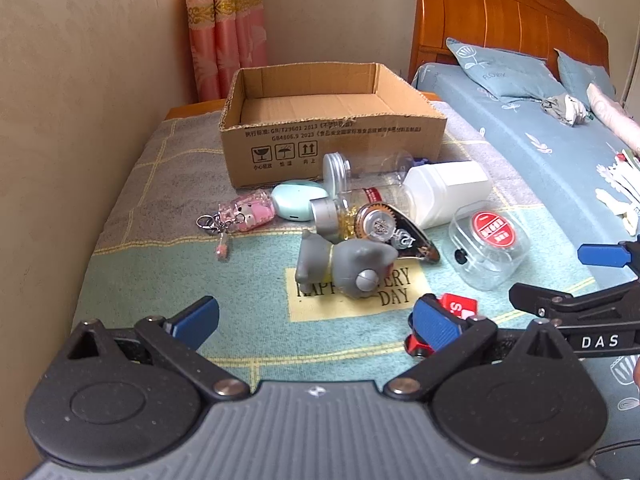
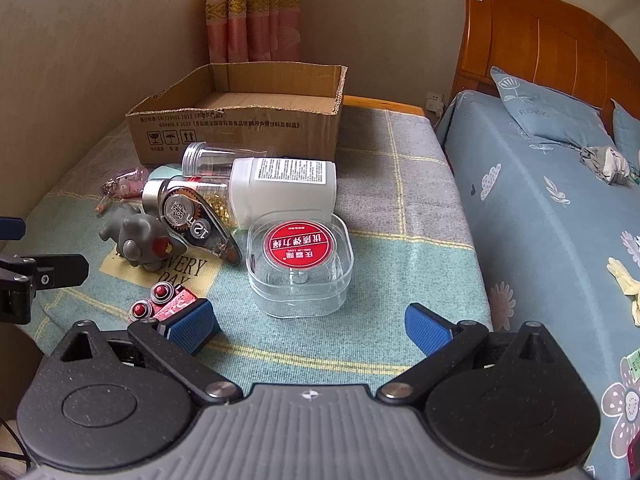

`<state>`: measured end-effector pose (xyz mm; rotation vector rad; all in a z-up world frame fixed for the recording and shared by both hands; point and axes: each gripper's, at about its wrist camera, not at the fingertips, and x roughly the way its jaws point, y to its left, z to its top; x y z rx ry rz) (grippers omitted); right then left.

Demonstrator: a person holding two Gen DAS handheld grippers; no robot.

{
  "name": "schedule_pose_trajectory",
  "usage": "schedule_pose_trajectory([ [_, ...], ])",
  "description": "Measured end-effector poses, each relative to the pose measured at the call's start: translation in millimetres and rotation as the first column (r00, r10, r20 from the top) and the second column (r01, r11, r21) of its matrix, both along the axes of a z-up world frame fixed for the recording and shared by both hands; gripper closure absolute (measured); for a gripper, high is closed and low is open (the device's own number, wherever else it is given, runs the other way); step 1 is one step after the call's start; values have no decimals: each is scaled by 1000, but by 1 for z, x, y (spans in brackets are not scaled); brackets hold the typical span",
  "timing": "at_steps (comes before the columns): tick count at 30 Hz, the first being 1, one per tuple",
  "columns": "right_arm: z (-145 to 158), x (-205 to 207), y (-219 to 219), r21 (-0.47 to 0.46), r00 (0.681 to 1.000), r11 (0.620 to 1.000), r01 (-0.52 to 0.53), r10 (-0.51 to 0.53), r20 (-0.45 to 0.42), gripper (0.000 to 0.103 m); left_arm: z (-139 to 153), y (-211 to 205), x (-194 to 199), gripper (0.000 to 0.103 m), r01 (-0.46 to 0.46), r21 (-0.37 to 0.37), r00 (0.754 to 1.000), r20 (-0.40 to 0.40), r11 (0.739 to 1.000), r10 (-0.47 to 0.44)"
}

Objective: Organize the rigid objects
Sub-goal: 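Move left tool toward grey figurine while right tool approaches clear red-label box, then close left tool on grey figurine while right tool grasps clear red-label box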

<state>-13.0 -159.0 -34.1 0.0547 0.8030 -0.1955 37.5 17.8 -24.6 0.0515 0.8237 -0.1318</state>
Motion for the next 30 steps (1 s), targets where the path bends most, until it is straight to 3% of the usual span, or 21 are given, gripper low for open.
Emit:
schedule_pose_trajectory([
  [5,-13,21,0,-22,999,999,-32,32,-13,0,-7,4,9,1,13,-17,1000,2,1000,-13],
  [11,-21,48,-1,-38,998,997,-67,67,-2,0,-12,4,21,1,10,14,1000,-5,1000,-10],
  [17,-40,64,-8,-75,997,996,-51,46,-63,0,-18,5,28,1,26,17,999,-26,1000,-26],
  [23,-45,57,-32,16,997,999,-43,44,-58,0,-24,0,40,1,54,28,998,-40,998,-53],
  [30,-46,58,-33,12,997,999,-44,44,-60,0,-29,-11,53,1,115,14,993,-29,993,-114],
])
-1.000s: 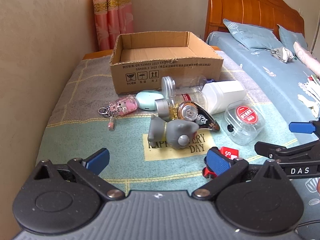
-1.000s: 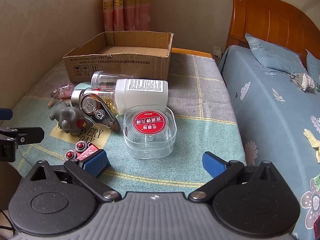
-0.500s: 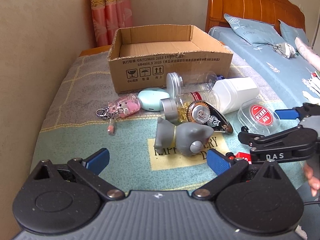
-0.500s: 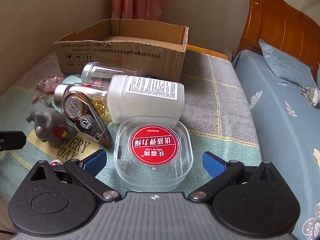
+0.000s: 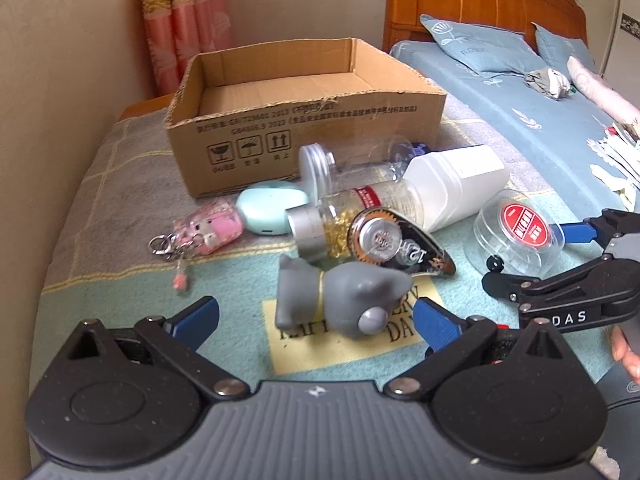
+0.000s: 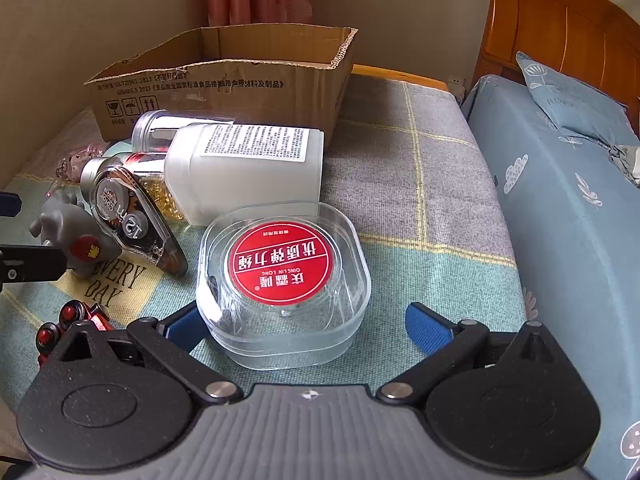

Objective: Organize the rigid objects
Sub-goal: 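Close left tool on grey figurine while right tool grasps clear red-label box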

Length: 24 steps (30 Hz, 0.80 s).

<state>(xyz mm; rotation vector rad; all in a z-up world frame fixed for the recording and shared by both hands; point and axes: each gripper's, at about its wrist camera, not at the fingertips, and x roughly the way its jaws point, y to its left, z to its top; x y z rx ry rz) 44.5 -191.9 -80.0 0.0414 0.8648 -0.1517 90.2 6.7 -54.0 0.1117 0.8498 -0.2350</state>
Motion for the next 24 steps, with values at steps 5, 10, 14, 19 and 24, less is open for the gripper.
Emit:
schedule_pose_trajectory([
  [5,-1,-1,0,-2,1000,1000,1,-1,9,0,-10,2,13,1,12,-28,1000,-3,1000,-12],
  [10,-1,-4,0,-4,1000,1000,2,-2,28,0,-22,12,23,3,18,-113,999,-40,993,-22],
  [14,-2,-5,1,-8,999,1000,9,-9,46,0,-24,13,23,7,23,-123,999,-46,992,-29],
  [19,-3,-4,0,-13,998,1000,-21,21,57,0,-23,10,21,14,60,-109,998,-28,992,-63],
  [24,-2,-1,-2,-12,997,998,-58,58,54,0,-23,8,21,21,71,-123,997,-33,990,-76],
])
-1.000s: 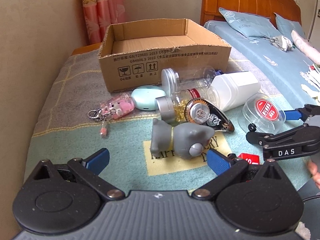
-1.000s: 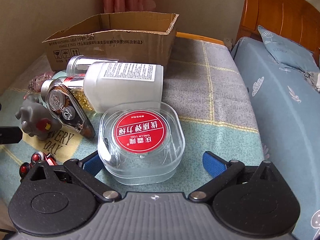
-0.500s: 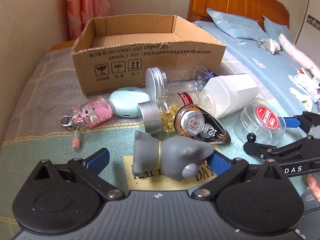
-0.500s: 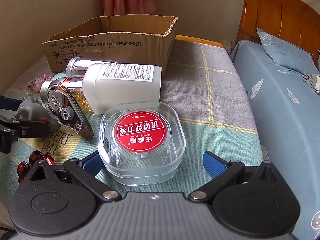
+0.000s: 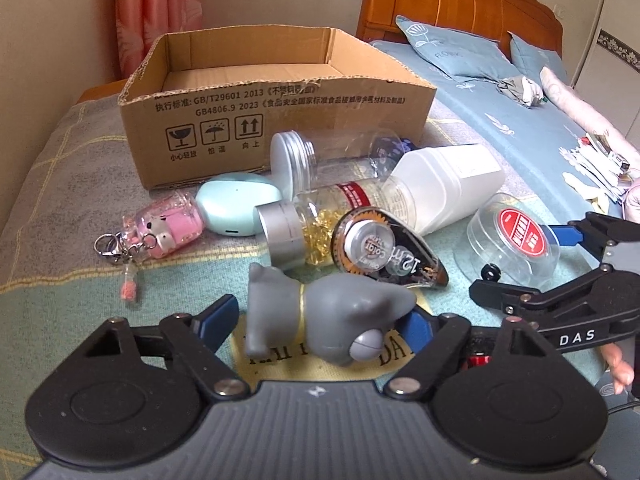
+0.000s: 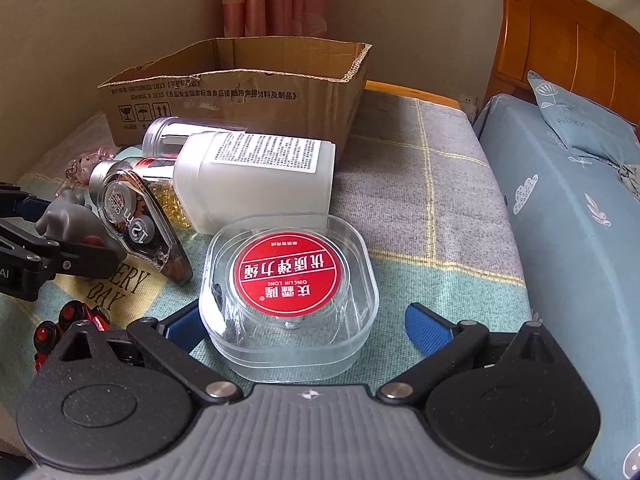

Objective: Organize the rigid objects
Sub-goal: 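Close left tool on grey figurine while right tool grasps clear red-label box, then carry grey figurine into cardboard box and open left tool while right carries clear box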

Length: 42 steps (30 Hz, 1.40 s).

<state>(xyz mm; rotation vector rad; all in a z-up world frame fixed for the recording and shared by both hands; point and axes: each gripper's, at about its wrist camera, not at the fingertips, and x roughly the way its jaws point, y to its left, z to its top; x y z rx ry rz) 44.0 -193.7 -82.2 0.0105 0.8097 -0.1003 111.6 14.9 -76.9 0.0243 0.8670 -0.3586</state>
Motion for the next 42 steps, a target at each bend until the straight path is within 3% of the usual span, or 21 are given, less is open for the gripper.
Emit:
schedule_pose_trajectory([
  [5,0,4,0,0,999,999,-32,32,-3,0,1,0,1,29,3,-10,1000,-5,1000,-3],
  [12,4,9,7,-16,996,996,-86,86,-13,0,3,0,-1,29,-1,9,1000,-4,1000,1],
  [15,8,7,11,-45,994,993,-111,111,-9,5,3,3,-2,30,-5,20,1000,-7,1000,6],
  [19,11,8,12,-53,991,990,-129,128,-31,22,4,8,-4,30,-11,31,1000,-16,999,12],
  [31,24,-7,11,-8,984,986,-166,166,-61,23,20,15,-14,30,-15,63,999,-40,998,18],
  [42,73,-13,6,4,976,976,-218,218,-8,23,70,16,3,30,-9,74,1000,28,997,7],
])
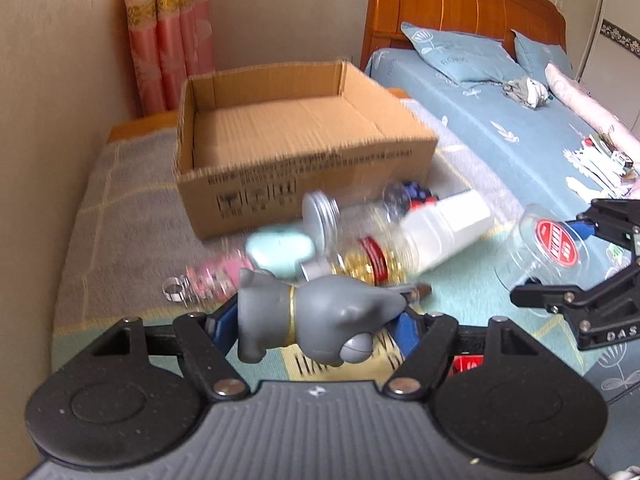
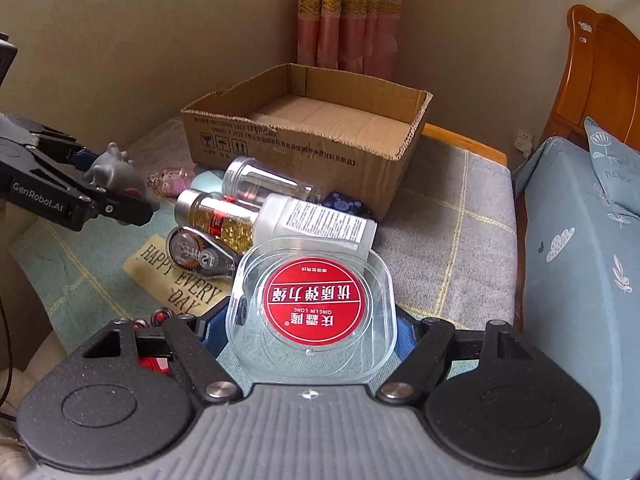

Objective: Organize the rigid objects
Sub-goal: 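Carry grey figurine into cardboard box and open left tool while right carries clear box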

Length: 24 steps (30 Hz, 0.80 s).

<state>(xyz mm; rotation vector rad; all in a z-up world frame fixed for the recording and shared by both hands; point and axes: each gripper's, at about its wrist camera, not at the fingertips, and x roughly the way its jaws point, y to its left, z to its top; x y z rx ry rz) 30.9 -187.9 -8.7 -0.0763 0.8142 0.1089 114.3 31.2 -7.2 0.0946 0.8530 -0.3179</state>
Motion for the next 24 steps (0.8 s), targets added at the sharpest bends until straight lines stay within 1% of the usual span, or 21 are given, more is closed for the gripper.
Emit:
schedule_pose_trajectory([
  [3,16,7,-1,-10,999,1000,-11,11,33,23,17,-1,18,30,-2,20,999,43,1000,2],
  [7,36,21,-2,-32,997,999,-15,18,81,23,37,-2,55,30,-25,33,996,84,999,22],
  [11,50,38,-3,-50,994,999,-15,20,106,23,51,-4,94,30,-55,35,994,101,998,51],
  [13,55,44,-4,-51,994,999,-16,22,112,23,54,-5,110,30,-64,28,994,92,998,62],
  [16,59,52,-6,-47,994,999,-15,20,110,23,50,-6,132,27,-109,30,991,77,994,107],
  [17,60,55,-6,-46,994,999,-13,18,110,23,47,-6,139,19,-118,34,991,73,992,115],
  [18,61,58,-6,-46,994,999,-12,17,109,23,43,-5,144,16,-135,41,989,69,990,132],
  [19,61,61,-6,-46,994,999,-14,18,108,23,41,-4,147,12,-165,49,984,73,985,161],
  [20,62,62,-6,-45,994,999,-13,18,110,23,39,-2,148,12,-189,49,979,80,981,185],
  [24,64,69,-5,-38,994,999,-19,24,111,23,36,9,137,12,-200,3,978,66,980,200],
])
